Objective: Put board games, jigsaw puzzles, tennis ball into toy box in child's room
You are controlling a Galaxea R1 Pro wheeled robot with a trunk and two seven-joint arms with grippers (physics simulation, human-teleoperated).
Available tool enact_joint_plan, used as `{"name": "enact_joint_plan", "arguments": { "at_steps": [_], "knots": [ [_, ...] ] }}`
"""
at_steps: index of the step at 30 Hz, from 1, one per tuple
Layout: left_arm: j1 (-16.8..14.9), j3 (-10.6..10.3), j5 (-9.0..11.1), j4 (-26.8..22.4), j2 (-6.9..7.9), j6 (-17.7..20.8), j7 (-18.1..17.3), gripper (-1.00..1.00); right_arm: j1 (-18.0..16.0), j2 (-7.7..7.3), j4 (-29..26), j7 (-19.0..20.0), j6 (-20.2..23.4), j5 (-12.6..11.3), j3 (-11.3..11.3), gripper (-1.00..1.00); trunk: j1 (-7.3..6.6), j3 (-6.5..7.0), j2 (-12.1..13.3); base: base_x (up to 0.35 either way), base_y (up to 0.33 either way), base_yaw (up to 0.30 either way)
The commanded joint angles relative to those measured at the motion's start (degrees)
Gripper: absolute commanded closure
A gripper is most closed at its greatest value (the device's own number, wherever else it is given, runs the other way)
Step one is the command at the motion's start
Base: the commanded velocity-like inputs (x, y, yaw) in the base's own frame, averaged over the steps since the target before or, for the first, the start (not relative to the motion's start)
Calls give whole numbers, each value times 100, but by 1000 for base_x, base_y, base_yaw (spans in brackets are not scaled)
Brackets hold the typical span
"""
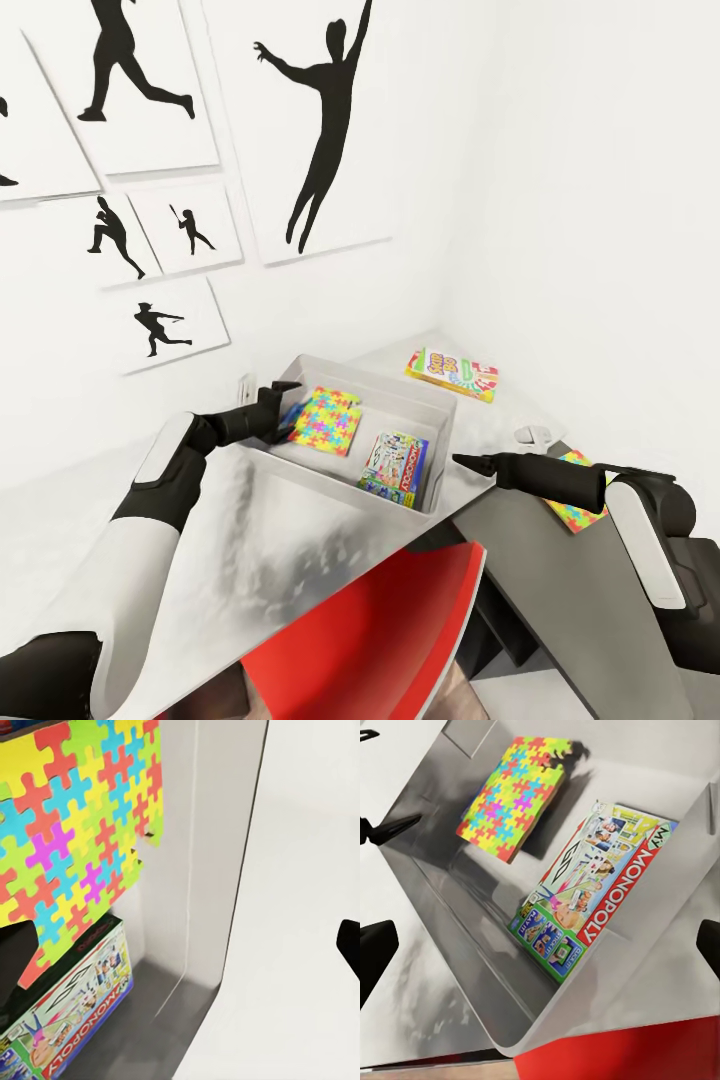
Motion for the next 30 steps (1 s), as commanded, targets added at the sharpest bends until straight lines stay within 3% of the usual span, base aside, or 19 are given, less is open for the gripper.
{"name": "enact_joint_plan", "arguments": {
  "at_steps": [1,17,30],
  "knots": [
    [-5,11,59,-12,-1,10,57,-100,-5,0,-2,55,23,44,-7,-100,3,-9,-9,0,0,0],
    [0,9,102,-489,23,36,51,-100,-5,3,-2,57,23,44,-1,-100,3,-9,-9,0,0,0],
    [102,-69,283,-1502,35,75,45,-100,-2,-1,-2,75,23,44,-13,-100,3,-9,-9,0,0,0]
  ]
}}
